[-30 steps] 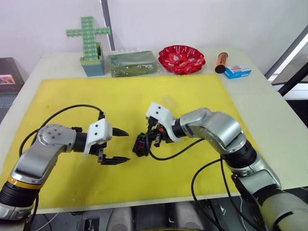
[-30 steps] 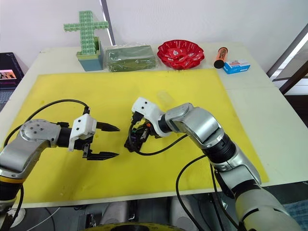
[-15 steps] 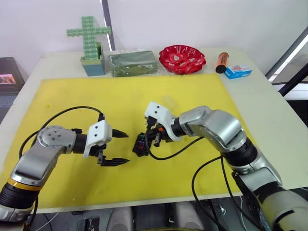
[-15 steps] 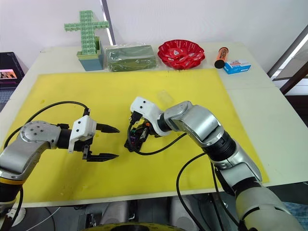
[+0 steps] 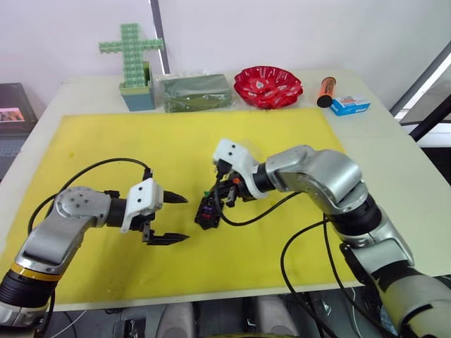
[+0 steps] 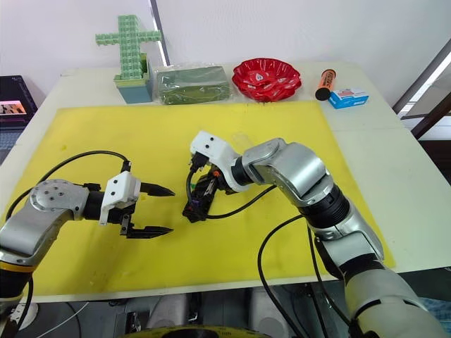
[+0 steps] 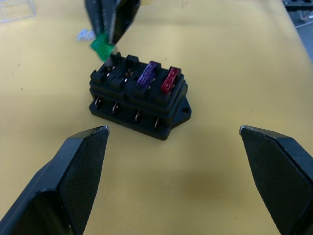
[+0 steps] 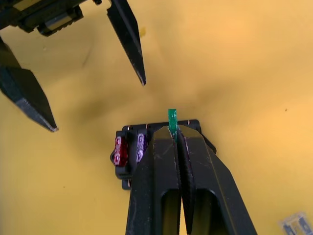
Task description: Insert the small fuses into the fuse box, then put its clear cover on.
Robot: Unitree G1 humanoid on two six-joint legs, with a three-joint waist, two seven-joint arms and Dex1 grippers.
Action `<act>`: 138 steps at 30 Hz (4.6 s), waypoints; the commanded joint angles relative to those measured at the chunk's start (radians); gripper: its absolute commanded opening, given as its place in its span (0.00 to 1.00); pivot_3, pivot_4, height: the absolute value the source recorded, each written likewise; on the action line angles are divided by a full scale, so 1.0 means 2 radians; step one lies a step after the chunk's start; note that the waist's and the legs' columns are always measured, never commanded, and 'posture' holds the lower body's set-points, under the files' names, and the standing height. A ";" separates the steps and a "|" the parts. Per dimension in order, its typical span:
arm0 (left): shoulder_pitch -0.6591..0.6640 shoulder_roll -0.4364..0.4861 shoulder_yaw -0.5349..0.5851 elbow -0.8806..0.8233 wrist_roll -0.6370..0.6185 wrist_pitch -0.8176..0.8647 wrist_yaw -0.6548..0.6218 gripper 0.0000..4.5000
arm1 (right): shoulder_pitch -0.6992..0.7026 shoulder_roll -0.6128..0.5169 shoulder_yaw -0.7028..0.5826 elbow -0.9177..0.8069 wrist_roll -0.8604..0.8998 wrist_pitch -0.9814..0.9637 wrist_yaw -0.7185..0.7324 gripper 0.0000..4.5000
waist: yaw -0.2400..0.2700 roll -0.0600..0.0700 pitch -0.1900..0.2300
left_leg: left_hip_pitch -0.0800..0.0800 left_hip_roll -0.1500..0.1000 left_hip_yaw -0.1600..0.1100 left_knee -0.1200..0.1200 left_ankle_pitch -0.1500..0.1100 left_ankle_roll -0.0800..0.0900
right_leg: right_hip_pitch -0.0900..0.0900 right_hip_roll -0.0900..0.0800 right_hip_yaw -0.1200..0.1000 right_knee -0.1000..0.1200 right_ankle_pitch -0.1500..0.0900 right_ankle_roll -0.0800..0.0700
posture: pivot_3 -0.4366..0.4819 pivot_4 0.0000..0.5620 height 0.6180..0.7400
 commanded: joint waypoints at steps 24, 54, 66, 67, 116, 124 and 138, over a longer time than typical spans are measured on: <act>-0.037 0.002 0.006 0.002 -0.005 0.006 -0.005 1.00 | 0.026 0.000 0.009 -0.028 0.008 -0.014 -0.030 0.00 | 0.000 0.000 0.000 | 0.000 0.000 0.000 0.000 0.000 0.000 | 0.000 0.000 0.000 0.000 0.000 0.000 | 0.48 0.27 1.00; -0.036 0.001 0.007 -0.010 -0.006 0.019 0.002 1.00 | 0.044 -0.033 0.070 -0.027 -0.030 -0.066 -0.030 0.00 | 0.000 0.000 0.000 | 0.000 0.000 0.000 0.000 0.000 0.000 | 0.000 0.000 0.000 0.000 0.000 0.000 | 0.48 0.27 1.00; -0.035 0.001 0.007 -0.012 -0.005 0.019 0.004 1.00 | 0.072 -0.045 0.092 -0.013 -0.067 -0.115 -0.015 0.00 | 0.000 0.000 0.000 | 0.000 0.000 0.000 0.000 0.000 0.000 | 0.000 0.000 0.000 0.000 -0.001 -0.001 | 0.48 0.27 1.00; -0.034 0.001 0.007 -0.012 -0.005 0.019 0.004 1.00 | 0.072 -0.045 0.091 -0.012 -0.067 -0.117 -0.013 0.00 | 0.000 0.000 0.000 | 0.000 0.000 0.000 0.000 0.000 0.000 | 0.000 0.000 0.000 0.000 -0.001 -0.001 | 0.48 0.27 1.00; -0.038 -0.001 0.009 -0.004 -0.004 0.010 0.002 1.00 | 0.070 -0.046 0.009 -0.043 -0.023 -0.134 0.029 0.01 | 0.001 0.000 0.000 | 0.000 0.000 0.000 0.000 0.000 0.000 | 0.000 0.000 0.000 0.000 0.000 0.000 | 0.48 0.27 1.00; -0.040 -0.001 0.006 -0.002 -0.004 0.009 -0.002 1.00 | 0.090 -0.049 0.017 -0.048 -0.034 -0.142 0.022 0.01 | 0.001 0.000 0.000 | 0.000 0.000 0.000 0.000 0.000 0.000 | 0.000 0.000 0.000 0.000 0.000 0.000 | 0.48 0.27 1.00; -0.038 0.001 0.007 -0.005 -0.005 0.012 -0.003 1.00 | 0.145 -0.077 0.076 -0.027 -0.093 -0.203 0.037 0.01 | 0.001 -0.001 0.000 | 0.000 0.000 0.000 0.000 0.000 0.000 | 0.000 0.000 0.000 0.000 0.000 0.000 | 0.48 0.27 1.00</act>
